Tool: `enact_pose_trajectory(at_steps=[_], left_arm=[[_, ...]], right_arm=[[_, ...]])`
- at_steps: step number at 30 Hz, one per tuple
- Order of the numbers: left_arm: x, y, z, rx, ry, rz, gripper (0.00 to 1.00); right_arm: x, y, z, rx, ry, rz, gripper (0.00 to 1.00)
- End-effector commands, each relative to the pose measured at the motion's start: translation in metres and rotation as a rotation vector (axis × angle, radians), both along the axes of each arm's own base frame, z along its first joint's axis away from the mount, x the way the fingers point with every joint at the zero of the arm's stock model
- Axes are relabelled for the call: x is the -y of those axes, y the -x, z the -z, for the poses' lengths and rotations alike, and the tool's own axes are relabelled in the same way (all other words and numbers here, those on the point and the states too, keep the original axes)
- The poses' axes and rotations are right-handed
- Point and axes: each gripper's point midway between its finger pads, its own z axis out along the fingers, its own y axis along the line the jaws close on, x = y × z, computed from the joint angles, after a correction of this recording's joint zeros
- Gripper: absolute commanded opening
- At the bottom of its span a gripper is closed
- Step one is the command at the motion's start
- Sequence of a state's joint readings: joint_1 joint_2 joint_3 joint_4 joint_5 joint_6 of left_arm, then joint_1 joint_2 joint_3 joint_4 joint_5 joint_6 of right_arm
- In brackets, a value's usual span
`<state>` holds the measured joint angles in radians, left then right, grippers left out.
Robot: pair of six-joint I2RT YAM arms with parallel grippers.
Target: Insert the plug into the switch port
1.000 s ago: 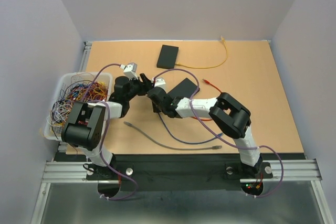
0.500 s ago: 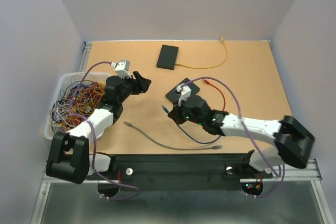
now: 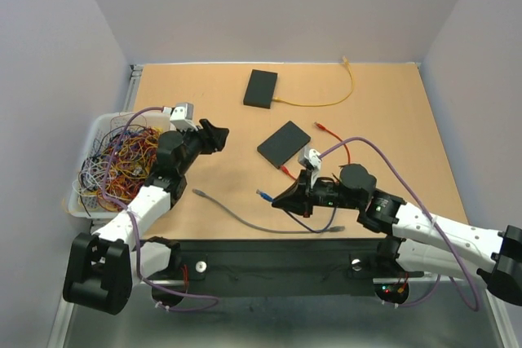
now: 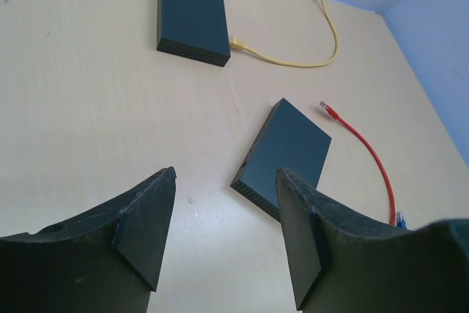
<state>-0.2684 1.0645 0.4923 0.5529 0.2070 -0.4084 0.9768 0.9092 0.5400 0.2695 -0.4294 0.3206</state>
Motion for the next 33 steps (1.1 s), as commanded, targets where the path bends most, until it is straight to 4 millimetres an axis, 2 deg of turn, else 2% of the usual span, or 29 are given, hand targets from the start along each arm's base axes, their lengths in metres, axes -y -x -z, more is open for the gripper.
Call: enact_pose_trajectory(at_steps=[1, 3, 4, 5, 6, 9, 10, 13, 18, 23, 25, 26, 28, 32, 33], left_arm=[[-0.001, -0.003, -0.024, 0.114, 0.020, -0.011, 0.68], [0.001, -0.004, -0.023, 0.113, 0.029, -0.001, 0.68], [0.004, -0.006, -0.017, 0.099, 0.027, 0.008, 0.68], [0.006, -0.007, -0.018, 0.101, 0.035, 0.016, 0.68], [0.008, -0.008, -0.017, 0.099, 0.037, 0.021, 0.68], [0.013, -0.011, -0.011, 0.095, 0.046, 0.040, 0.68], [0.015, -0.012, -0.012, 0.102, 0.052, 0.046, 0.68], [0.020, -0.016, -0.003, 0.085, 0.053, 0.058, 0.68], [0.037, -0.022, -0.001, 0.089, 0.065, 0.106, 0.68], [0.061, -0.018, -0.005, 0.111, 0.076, 0.183, 0.68], [0.079, -0.006, -0.009, 0.126, 0.085, 0.247, 0.68], [0.089, 0.002, -0.016, 0.148, 0.102, 0.299, 0.68], [0.114, 0.022, -0.027, 0.187, 0.126, 0.400, 0.68], [0.154, 0.057, -0.039, 0.209, 0.156, 0.536, 0.68], [0.159, 0.060, -0.044, 0.202, 0.178, 0.543, 0.68]], right_arm=[[0.006, -0.005, 0.005, 0.032, 0.022, 0.038, 0.01], [0.013, -0.025, 0.013, 0.030, 0.056, 0.162, 0.00], [0.022, -0.048, 0.016, 0.039, 0.083, 0.302, 0.01], [0.029, -0.057, 0.026, 0.037, 0.131, 0.365, 0.00], [0.040, -0.075, 0.027, 0.052, 0.155, 0.481, 0.00], [0.059, -0.093, 0.034, 0.059, 0.218, 0.617, 0.01], [0.072, -0.104, 0.036, 0.066, 0.245, 0.712, 0.00], [0.094, -0.121, 0.043, 0.060, 0.301, 0.873, 0.00], [0.108, -0.128, 0.062, 0.036, 0.373, 0.967, 0.00], [0.102, -0.128, 0.069, 0.035, 0.403, 0.937, 0.00], [0.081, -0.115, 0.066, 0.028, 0.373, 0.793, 0.00], [0.072, -0.112, 0.054, 0.053, 0.320, 0.746, 0.01], [0.062, -0.104, 0.043, 0.062, 0.261, 0.675, 0.00], [0.063, -0.108, 0.023, 0.084, 0.203, 0.703, 0.00], [0.063, -0.109, 0.021, 0.090, 0.203, 0.702, 0.00]])
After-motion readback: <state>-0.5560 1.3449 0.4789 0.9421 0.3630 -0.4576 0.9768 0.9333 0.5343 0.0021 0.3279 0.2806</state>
